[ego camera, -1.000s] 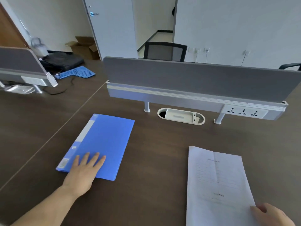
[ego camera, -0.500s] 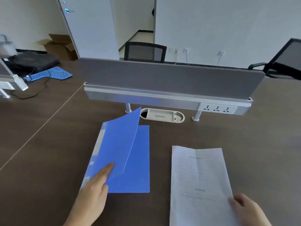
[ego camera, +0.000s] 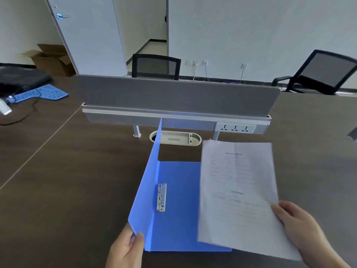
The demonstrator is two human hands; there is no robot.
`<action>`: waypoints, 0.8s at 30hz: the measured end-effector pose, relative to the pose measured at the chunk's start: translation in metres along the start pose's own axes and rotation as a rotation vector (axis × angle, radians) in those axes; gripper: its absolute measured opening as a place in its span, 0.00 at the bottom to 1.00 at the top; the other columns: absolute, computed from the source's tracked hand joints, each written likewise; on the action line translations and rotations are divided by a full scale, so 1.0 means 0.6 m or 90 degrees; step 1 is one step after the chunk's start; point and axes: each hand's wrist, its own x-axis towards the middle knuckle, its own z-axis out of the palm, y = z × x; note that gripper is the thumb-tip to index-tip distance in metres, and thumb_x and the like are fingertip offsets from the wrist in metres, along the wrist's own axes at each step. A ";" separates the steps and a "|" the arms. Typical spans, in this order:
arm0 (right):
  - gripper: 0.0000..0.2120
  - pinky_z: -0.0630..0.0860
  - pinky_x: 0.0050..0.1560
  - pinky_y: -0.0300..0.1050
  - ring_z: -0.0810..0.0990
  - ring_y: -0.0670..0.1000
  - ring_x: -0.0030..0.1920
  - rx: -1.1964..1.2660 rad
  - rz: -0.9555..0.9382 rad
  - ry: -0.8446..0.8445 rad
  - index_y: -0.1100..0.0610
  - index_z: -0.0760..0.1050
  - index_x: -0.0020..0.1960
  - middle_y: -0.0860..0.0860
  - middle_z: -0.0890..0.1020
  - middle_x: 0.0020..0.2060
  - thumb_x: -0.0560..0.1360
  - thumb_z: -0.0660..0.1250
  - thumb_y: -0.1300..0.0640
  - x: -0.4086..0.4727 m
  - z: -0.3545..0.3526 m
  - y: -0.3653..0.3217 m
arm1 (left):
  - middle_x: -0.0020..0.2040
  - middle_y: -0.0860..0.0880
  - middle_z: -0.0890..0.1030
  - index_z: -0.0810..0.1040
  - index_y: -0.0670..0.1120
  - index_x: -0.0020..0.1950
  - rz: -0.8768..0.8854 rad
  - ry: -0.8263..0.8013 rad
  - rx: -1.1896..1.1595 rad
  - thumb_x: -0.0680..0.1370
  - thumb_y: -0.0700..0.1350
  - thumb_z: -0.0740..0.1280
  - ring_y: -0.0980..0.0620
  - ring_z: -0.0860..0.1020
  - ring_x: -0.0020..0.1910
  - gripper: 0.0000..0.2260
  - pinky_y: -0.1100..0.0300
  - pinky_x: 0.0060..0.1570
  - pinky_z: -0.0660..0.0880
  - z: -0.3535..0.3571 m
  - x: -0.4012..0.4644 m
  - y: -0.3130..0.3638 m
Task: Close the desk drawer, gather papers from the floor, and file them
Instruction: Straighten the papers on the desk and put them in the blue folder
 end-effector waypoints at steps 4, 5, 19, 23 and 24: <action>0.05 0.73 0.35 0.43 0.80 0.47 0.37 0.033 -0.020 -0.061 0.54 0.82 0.45 0.49 0.85 0.40 0.79 0.68 0.58 0.013 0.116 -0.012 | 0.43 0.67 0.84 0.80 0.56 0.52 0.020 -0.013 0.032 0.77 0.29 0.62 0.70 0.80 0.46 0.21 0.81 0.44 0.68 0.004 -0.003 0.001; 0.05 0.74 0.37 0.44 0.81 0.48 0.39 0.032 -0.019 -0.080 0.53 0.82 0.46 0.49 0.85 0.41 0.79 0.67 0.58 0.019 0.143 -0.013 | 0.48 0.63 0.85 0.80 0.53 0.56 0.022 -0.007 0.034 0.78 0.30 0.62 0.64 0.81 0.49 0.19 0.77 0.50 0.69 0.004 -0.003 0.001; 0.12 0.69 0.33 0.43 0.75 0.51 0.34 -0.208 -0.027 -0.118 0.58 0.79 0.49 0.53 0.85 0.42 0.78 0.59 0.54 0.051 0.258 -0.006 | 0.42 0.79 0.78 0.75 0.70 0.46 0.031 -0.007 0.042 0.78 0.31 0.63 0.74 0.77 0.47 0.29 0.62 0.65 0.68 0.003 0.014 0.007; 0.08 0.66 0.31 0.42 0.70 0.50 0.29 -0.312 -0.035 -0.089 0.54 0.72 0.40 0.48 0.79 0.33 0.75 0.57 0.56 0.039 0.254 -0.019 | 0.56 0.73 0.79 0.79 0.74 0.51 0.151 -0.063 0.105 0.76 0.33 0.62 0.70 0.76 0.59 0.32 0.71 0.59 0.71 0.006 0.019 -0.008; 0.08 0.65 0.31 0.42 0.69 0.50 0.29 -0.343 -0.045 -0.085 0.54 0.71 0.39 0.47 0.79 0.33 0.75 0.57 0.56 0.038 0.253 -0.022 | 0.61 0.71 0.78 0.76 0.73 0.58 0.200 -0.089 0.149 0.74 0.35 0.61 0.67 0.74 0.63 0.31 0.66 0.63 0.70 0.008 0.021 -0.010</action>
